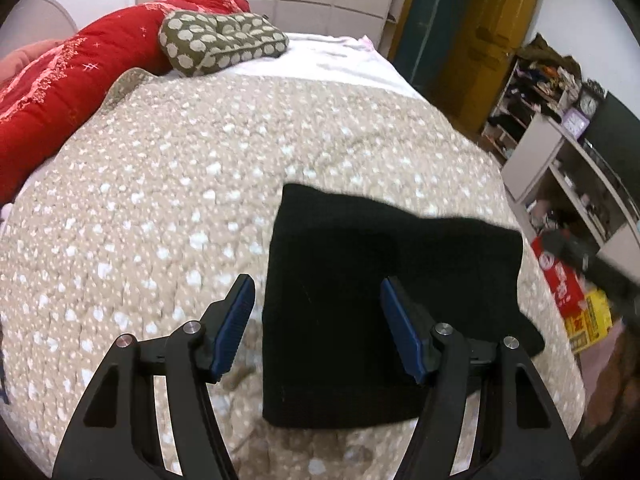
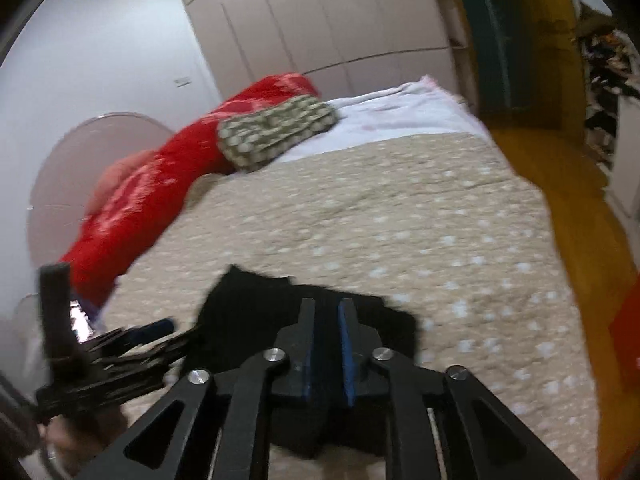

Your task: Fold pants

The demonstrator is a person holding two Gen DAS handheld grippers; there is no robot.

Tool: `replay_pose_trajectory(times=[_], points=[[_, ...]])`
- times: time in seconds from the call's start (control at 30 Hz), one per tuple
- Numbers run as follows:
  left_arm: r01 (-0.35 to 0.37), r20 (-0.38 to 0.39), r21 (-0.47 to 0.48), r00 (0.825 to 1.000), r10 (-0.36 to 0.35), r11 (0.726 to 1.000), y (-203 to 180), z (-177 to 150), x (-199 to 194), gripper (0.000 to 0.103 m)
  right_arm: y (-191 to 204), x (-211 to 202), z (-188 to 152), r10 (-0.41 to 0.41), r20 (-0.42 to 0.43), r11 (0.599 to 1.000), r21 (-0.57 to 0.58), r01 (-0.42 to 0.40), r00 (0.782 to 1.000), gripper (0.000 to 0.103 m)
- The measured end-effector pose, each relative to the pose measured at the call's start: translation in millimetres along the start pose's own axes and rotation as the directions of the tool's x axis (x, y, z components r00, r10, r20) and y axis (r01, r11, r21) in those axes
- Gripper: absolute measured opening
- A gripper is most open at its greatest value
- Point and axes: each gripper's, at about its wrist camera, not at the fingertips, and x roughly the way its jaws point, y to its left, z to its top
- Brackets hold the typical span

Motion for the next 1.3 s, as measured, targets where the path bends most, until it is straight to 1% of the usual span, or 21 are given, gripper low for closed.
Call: replay_pose_trajectory(times=[0.03,0.07,0.2,0.27,0.37,0.43,0.53,0.63,0.67,0.7,0.73,0.77,0.8,0.83,0.9,1.0,1.13,1.17,1.3], points=[[-0.006,0.001,-0.003,1.000,0.006,1.000,-0.5,2.2,0.9,0.065,4.4,3.1,-0.5,0.017,-0.013,1.000,-0.002,-0.017,1.000,0.030],[-0.010,0.001,-0.002,1.000,0.010,1.000,-1.0,3.8,1.9,0.065,9.4,6.9,-1.8,0.021,-0.028,1.000,-0.009,-0.021,0.999,0.034],[-0.034,-0.017,0.008,0.999,0.034,0.999,-2.6,6.3,9.7,0.065,21.7,20.6,-9.9,0.020,-0.059,0.999,-0.027,-0.022,0.998,0.035],[-0.035,-0.025,0.004,0.999,0.035,0.999,-1.8,6.4,14.0,0.065,22.5,23.5,-13.7,-0.005,-0.067,1.000,-0.023,0.003,0.998,0.035],[-0.040,-0.029,0.005,0.999,0.040,0.999,-1.7,6.8,18.0,0.065,15.4,21.6,-18.2,-0.040,-0.054,0.999,-0.014,0.039,0.998,0.038],[-0.043,-0.036,0.004,0.998,0.043,0.999,-2.3,6.6,21.2,0.065,5.3,23.6,-20.9,-0.072,-0.059,0.997,0.006,0.073,0.996,0.045],[-0.042,-0.042,0.009,0.998,0.043,0.999,-4.2,5.5,24.0,0.065,-8.6,30.9,-24.0,-0.107,-0.085,0.993,0.043,0.111,0.991,0.045],[-0.044,-0.054,0.010,0.998,0.044,0.999,-5.6,4.6,27.7,0.065,-14.7,46.2,-28.6,-0.070,-0.124,0.995,0.063,0.078,0.990,0.046],[-0.043,-0.057,0.010,0.997,0.044,0.999,-6.0,4.3,28.9,0.065,-14.4,51.9,-30.4,-0.072,-0.135,0.995,0.055,0.080,0.988,0.046],[-0.044,-0.060,0.010,0.997,0.044,0.999,-6.7,4.0,30.0,0.065,-13.2,56.1,-32.0,-0.080,-0.135,0.995,0.043,0.086,0.988,0.045],[-0.045,-0.063,0.012,0.997,0.046,0.999,-7.7,4.1,31.0,0.065,-13.0,57.2,-32.3,-0.076,-0.119,0.996,0.036,0.081,0.990,0.039],[-0.046,-0.065,0.016,0.997,0.047,0.999,-8.8,4.3,31.9,0.065,-13.2,57.3,-32.0,-0.083,-0.108,0.996,0.034,0.087,0.991,0.035],[-0.050,-0.066,0.019,0.997,0.051,0.999,-10.1,4.8,32.6,0.065,-13.3,57.4,-31.0,-0.094,-0.102,0.995,0.026,0.097,0.990,0.026],[-0.053,-0.068,0.022,0.996,0.055,0.998,-11.3,5.6,33.0,0.065,-13.5,57.2,-29.1,-0.105,-0.095,0.994,0.015,0.106,0.990,0.019],[-0.050,-0.066,0.023,0.996,0.052,0.998,-13.1,7.5,32.6,0.065,-13.9,55.1,-24.3,-0.114,-0.088,0.993,0.004,0.114,0.990,0.013],[-0.047,-0.055,0.018,0.997,0.048,0.999,-15.4,8.6,32.6,0.065,-12.6,48.1,-17.7,-0.137,-0.083,0.990,-0.044,0.133,0.987,0.009],[-0.062,-0.060,0.029,0.996,0.063,0.998,-20.0,8.7,38.1,0.070,-8.5,50.2,-19.1,-0.164,-0.090,0.984,-0.082,0.157,0.982,0.009],[-0.061,-0.059,0.032,0.996,0.063,0.998,-20.8,9.0,37.9,0.070,-9.6,50.0,-19.1,-0.156,-0.089,0.986,-0.073,0.149,0.984,0.009],[-0.054,-0.061,0.021,0.997,0.055,0.998,-19.1,8.5,38.2,0.071,-18.5,45.3,-16.3,-0.061,-0.077,0.998,-0.007,0.061,0.995,0.009]])
